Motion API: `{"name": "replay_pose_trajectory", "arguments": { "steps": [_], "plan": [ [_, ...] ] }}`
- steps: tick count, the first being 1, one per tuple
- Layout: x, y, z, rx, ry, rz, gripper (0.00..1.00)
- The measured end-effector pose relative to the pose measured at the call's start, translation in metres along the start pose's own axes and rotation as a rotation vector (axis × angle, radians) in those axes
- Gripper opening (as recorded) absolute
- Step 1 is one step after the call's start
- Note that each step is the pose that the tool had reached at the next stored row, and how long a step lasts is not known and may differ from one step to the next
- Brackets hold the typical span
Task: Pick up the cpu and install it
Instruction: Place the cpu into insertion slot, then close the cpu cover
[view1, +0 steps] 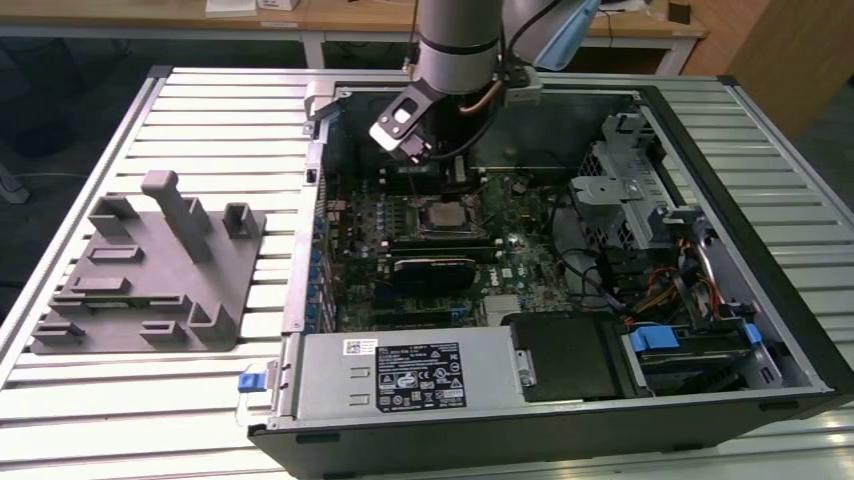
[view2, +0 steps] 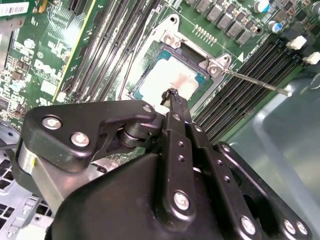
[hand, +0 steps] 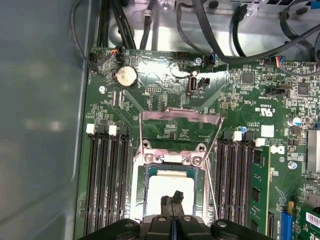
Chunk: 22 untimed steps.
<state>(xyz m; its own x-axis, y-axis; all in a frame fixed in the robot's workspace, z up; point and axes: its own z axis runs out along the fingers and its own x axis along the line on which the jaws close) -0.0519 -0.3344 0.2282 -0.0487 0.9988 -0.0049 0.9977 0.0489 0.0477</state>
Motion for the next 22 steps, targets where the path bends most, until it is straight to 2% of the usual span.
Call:
{"name": "replay_pose_trajectory", "arguments": {
  "steps": [14,22],
  "plan": [
    [0.0002,0.0014,-0.0036,0.0003,-0.0002,0.0,0.11],
    [0.0002,0.0017,-0.0095,0.0002,-0.0001,0.0,0.11]
  ]
}}
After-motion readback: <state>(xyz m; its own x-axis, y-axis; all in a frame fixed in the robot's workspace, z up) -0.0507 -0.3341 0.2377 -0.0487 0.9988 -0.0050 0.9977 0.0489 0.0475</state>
